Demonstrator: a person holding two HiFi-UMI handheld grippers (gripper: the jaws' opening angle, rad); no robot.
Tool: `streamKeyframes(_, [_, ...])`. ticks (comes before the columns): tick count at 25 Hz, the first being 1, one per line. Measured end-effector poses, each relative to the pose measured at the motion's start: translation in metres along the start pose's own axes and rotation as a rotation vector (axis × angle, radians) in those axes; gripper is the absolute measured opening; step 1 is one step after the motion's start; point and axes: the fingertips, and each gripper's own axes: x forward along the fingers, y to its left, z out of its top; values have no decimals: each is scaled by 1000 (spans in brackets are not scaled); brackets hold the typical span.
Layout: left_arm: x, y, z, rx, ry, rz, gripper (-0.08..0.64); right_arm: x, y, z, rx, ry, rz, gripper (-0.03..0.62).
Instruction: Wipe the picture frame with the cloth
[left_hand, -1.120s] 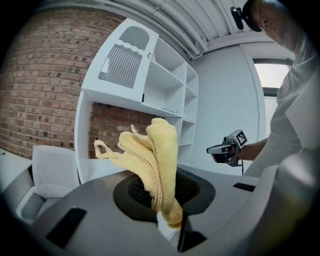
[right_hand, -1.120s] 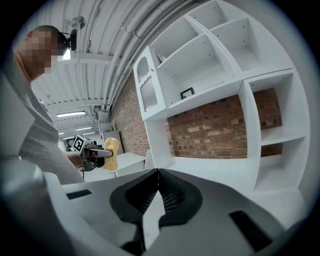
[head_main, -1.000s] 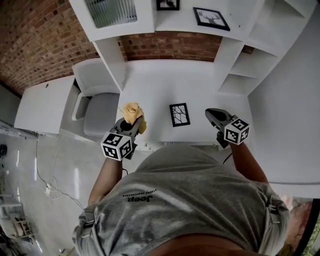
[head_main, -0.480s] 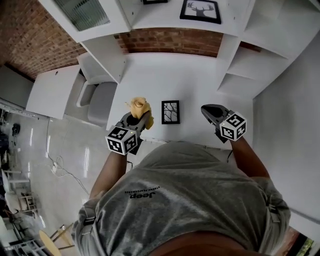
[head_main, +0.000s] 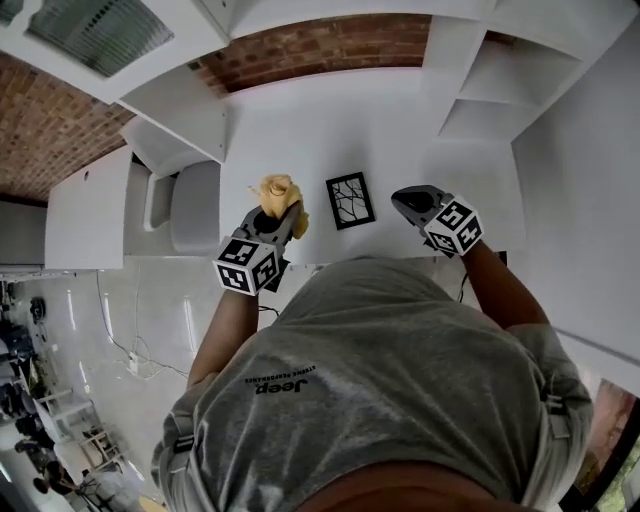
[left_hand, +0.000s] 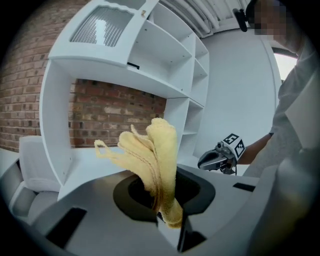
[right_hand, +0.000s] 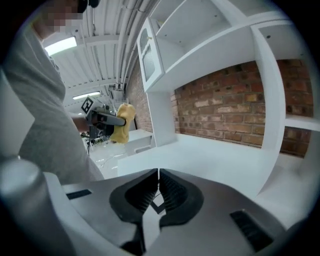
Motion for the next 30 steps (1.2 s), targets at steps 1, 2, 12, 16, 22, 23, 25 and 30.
streamKeyframes(1, [1, 7, -3, 3, 11, -18, 81, 10, 4, -6, -1, 28, -10, 17])
streamKeyframes(2, [3, 15, -7, 7, 23, -32, 81, 20, 7, -11, -2, 55, -15, 17])
streamKeyframes(12, [31, 52, -38, -23, 103, -62, 81, 89, 23, -78, -93, 279, 15, 17])
streamKeyframes(16, [37, 48, -54, -32, 135, -61, 81, 105, 26, -107, -150, 345, 36, 18])
streamKeyframes(22, [46, 45, -74, -35, 181, -65, 81, 120, 19, -127, -158, 389, -9, 32])
streamKeyframes(23, [47, 45, -76, -36, 185, -65, 81, 122, 18, -130, -154, 395, -15, 41])
streamKeyframes(25, [50, 45, -79, -37, 192, -66, 81, 124, 16, -137, -149, 414, -27, 63])
streamKeyframes(30, [55, 44, -84, -29, 210, -75, 81, 127, 15, -145, -150, 425, -51, 84])
